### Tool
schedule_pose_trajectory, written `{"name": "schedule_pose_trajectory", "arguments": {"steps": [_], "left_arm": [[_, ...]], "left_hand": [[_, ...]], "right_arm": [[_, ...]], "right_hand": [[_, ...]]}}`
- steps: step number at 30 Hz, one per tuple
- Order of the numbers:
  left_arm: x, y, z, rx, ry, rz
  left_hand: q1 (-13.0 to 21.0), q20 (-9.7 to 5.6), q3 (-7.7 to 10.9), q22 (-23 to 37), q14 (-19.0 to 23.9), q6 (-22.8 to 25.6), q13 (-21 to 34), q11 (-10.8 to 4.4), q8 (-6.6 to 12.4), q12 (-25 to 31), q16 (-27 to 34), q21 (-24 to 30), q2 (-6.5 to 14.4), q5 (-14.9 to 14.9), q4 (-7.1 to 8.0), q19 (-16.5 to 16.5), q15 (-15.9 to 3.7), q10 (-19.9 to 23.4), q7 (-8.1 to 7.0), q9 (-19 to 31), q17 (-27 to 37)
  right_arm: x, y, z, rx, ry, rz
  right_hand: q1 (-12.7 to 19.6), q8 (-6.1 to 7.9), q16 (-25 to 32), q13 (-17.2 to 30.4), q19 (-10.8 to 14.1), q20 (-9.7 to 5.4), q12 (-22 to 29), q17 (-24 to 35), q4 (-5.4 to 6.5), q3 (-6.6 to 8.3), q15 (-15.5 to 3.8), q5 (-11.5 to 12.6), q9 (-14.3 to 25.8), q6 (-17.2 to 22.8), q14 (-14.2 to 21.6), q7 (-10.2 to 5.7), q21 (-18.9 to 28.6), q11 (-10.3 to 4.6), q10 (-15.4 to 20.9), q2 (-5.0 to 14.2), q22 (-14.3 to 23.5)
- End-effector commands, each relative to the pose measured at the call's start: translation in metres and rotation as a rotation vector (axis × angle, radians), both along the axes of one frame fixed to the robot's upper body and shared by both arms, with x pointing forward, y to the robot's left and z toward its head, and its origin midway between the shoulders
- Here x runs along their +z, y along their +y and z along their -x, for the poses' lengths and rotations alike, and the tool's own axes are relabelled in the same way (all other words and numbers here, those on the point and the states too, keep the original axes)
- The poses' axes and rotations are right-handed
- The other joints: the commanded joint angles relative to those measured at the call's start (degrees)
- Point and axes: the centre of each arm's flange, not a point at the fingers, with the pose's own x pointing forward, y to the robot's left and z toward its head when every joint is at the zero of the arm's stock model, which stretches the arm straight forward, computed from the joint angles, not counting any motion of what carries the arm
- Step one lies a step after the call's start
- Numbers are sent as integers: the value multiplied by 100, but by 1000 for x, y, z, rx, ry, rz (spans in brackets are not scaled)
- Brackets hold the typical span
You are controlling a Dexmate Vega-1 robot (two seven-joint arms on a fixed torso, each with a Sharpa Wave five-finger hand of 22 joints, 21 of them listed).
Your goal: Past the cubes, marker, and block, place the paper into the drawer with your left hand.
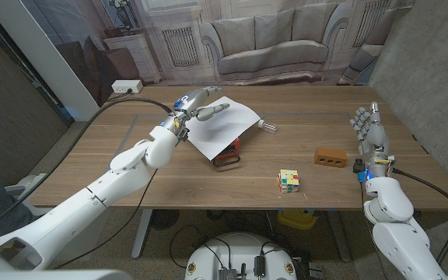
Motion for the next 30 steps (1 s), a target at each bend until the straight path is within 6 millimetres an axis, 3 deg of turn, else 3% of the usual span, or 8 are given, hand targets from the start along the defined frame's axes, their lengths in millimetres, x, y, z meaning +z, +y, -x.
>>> {"name": "schedule_pose_trajectory", "arguments": {"steps": [1, 13, 30], "left_arm": [[23, -4, 13, -3, -58, -12], [43, -6, 27, -9, -112, -12], [51, -5, 36, -13, -149, -11]], "left_hand": [[3, -29, 23, 15, 24, 44, 13, 46, 42, 41, 56, 44, 4, 32, 4, 7, -392, 32, 43, 6, 7], [15, -43, 35, 12, 29, 56, 12, 40, 45, 41, 60, 56, -1, 43, -12, 3, -381, 23, 47, 4, 1], [31, -35, 37, 7, 25, 51, 10, 41, 40, 46, 58, 66, -38, 55, -39, -7, -375, 27, 36, 0, -8]], "right_arm": [[-1, -1, 0, 6, -1, 8], [-5, -3, -1, 10, -5, 4], [-7, -3, 2, 8, -3, 5]], "right_hand": [[10, 18, -14, 19, 45, 16, 38, 27, 0, -25, -10, -9, 23, 58, 52, -12, -20, 3, 65, 31, 14], [6, 18, -14, 19, 51, 12, 38, 28, 0, -31, -6, -10, 23, 59, 55, -13, -28, -3, 68, 31, 14], [2, 18, -15, 19, 62, 7, 35, 28, -2, -39, -12, -12, 23, 60, 60, -16, -41, 7, 67, 35, 15]]}}
